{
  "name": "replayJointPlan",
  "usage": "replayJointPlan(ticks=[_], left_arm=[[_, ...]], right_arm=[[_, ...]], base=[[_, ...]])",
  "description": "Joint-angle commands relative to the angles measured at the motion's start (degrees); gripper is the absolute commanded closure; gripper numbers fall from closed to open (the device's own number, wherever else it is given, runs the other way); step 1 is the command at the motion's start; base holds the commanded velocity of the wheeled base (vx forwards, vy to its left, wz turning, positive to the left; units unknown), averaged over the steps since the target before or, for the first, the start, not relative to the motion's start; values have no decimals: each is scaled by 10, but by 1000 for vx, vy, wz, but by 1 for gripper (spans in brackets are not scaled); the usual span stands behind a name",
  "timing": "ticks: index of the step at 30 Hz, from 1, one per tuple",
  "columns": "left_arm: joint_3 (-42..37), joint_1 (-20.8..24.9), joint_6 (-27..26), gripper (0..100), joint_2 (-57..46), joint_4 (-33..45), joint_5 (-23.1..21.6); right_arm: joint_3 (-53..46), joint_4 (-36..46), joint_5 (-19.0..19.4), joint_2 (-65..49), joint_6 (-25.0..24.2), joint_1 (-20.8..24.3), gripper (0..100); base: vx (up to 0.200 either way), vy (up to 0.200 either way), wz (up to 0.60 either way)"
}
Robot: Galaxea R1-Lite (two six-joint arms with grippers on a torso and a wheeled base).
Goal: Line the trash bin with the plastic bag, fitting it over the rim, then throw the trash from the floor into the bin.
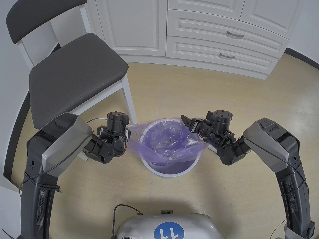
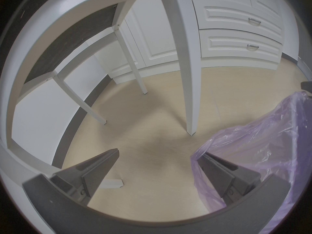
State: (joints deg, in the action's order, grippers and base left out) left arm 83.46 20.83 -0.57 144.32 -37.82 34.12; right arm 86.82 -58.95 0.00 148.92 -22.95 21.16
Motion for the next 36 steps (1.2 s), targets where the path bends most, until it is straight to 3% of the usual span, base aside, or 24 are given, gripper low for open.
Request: replayJointPlan(ticks=[1,8,12,16,24,36], left_arm=[[-46,9,8,0,-62,1,-1],[-100,32,7,0,-131,4,-4],[-123,47,7,0,-155,32,-5],[-144,57,7,0,-163,58,-5],[-191,59,8,0,-164,60,-10],[-254,74,34,0,-162,55,-27]], right_arm=[[-36,-1,0,-44,0,4,0],[-114,21,-2,-136,19,14,0],[-162,136,0,-205,52,20,0],[-152,222,-1,-212,55,29,0],[-123,222,-4,-160,53,29,0],[-170,271,-1,-182,85,30,0]], base=[[0,0,0],[0,0,0],[0,0,0],[0,0,0],[0,0,0],[0,0,0]])
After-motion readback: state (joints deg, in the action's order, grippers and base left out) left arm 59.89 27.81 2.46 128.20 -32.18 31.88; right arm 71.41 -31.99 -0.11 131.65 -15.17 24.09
